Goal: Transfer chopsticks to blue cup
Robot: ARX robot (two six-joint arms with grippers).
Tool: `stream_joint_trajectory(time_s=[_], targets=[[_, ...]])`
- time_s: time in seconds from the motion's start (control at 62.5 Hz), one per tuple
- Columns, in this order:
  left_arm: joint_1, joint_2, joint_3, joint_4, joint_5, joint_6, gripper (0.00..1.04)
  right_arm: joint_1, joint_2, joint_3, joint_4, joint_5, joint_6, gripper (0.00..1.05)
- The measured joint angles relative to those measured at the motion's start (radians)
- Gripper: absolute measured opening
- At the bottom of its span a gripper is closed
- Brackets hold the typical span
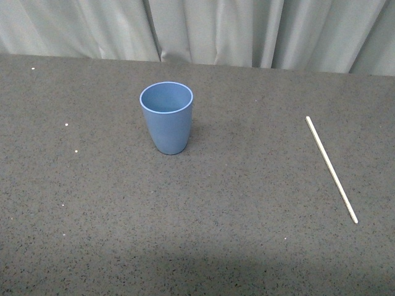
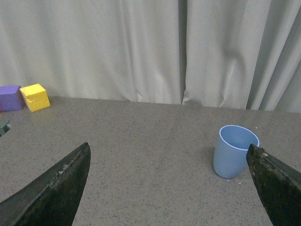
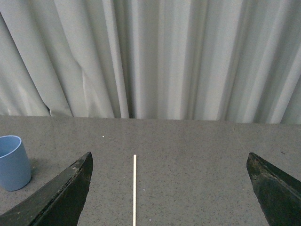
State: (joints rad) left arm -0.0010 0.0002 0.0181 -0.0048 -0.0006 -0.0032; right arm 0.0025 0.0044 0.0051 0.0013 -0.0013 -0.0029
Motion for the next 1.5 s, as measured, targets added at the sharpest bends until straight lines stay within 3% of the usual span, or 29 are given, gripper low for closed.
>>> stream_joint_trajectory(time_s=[1.136,1.184,1.232,1.264,1.328,1.504], targets=[[0.0,0.0,0.0,0.0,0.0,0.0,0.98,0.0,0.0,0.0,0.0,0.0,0.0,0.95],[0.0,0.0,0.0,0.0,0.0,0.0,0.98,0.023,0.016,0.008,-0.026,0.083,-0.032,0.95],[0.0,0.0,0.0,0.0,0.0,0.0,0.98,0.076,0.09,0.026,-0.034,0.245,-0.088,0.95],[0.0,0.0,0.0,0.0,-0.002,0.0,0.98,0.086,0.153,0.034,-0.011,0.283,-0.119,0.95],[0.0,0.0,0.0,0.0,0.0,0.0,0.98,0.066,0.299,0.056,0.057,0.241,-0.13,0.95],[0.0,0.0,0.0,0.0,0.0,0.0,0.98,-0.016,0.832,0.263,0.202,0.002,-0.092,0.95]])
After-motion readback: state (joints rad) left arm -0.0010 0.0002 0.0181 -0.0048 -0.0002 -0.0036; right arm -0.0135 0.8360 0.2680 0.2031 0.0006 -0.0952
